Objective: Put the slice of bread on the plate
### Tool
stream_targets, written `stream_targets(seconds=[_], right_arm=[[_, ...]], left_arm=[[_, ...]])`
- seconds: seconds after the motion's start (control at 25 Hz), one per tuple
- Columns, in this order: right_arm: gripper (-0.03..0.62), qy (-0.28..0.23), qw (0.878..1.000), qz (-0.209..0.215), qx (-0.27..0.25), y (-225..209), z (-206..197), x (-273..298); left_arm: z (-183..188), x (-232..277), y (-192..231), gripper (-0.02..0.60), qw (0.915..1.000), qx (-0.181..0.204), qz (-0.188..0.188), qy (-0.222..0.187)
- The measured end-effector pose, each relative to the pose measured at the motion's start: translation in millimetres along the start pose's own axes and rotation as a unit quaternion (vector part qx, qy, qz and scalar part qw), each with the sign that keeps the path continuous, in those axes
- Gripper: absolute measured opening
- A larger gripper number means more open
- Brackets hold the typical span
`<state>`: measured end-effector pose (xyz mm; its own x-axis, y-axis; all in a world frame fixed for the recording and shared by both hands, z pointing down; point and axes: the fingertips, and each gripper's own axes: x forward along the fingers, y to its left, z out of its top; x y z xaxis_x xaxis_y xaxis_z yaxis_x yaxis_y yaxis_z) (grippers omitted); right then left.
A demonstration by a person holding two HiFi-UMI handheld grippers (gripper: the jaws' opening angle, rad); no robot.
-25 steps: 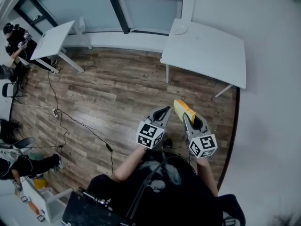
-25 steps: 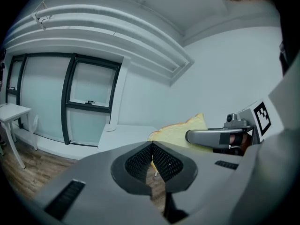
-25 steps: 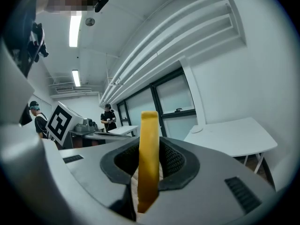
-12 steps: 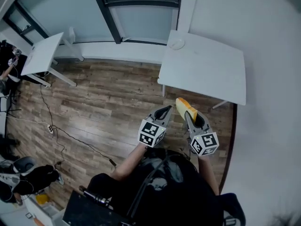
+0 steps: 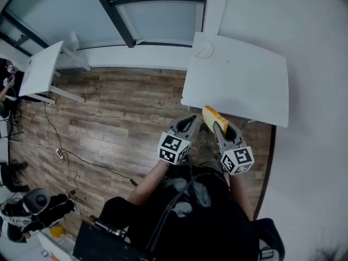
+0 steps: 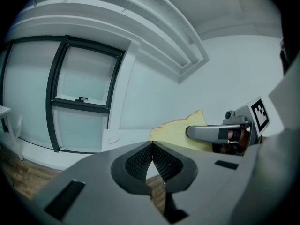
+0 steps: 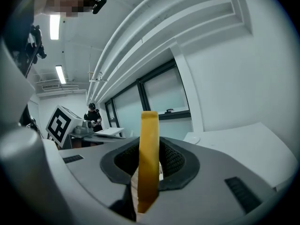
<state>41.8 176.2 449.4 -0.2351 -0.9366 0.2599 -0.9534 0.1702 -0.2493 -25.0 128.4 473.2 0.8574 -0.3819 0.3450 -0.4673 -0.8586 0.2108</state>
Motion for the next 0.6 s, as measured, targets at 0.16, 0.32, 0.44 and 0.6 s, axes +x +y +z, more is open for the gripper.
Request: stream_targets(seconds=[0.16, 0.32, 0.44, 0.6], right_arm=[[0.095, 0.005, 1.000, 0.017, -0.001, -38.8, 17.1, 50.7], [0.095, 0.015, 0.999, 0.033, -0.012, -79.4, 39.4, 95.3], [0.095, 0.022, 0.998, 0.052, -0.011, -108.4, 58.0, 125.4], [0.095, 0.039, 0.996, 0.079, -0.019, -148.8, 69.5, 163.6]], left_arm=[[19.5, 46.6, 34.6, 0.006, 0.9999, -0.005, 0.014, 0.000], [42.3, 94.5, 65.8, 0.006, 0.9995, -0.008, 0.030, 0.002], [60.4, 126.3, 90.6, 0.006, 0.9987, -0.014, 0.050, 0.005], [71.0, 169.6, 113.8, 0.006, 0.9973, -0.025, 0.068, 0.012]])
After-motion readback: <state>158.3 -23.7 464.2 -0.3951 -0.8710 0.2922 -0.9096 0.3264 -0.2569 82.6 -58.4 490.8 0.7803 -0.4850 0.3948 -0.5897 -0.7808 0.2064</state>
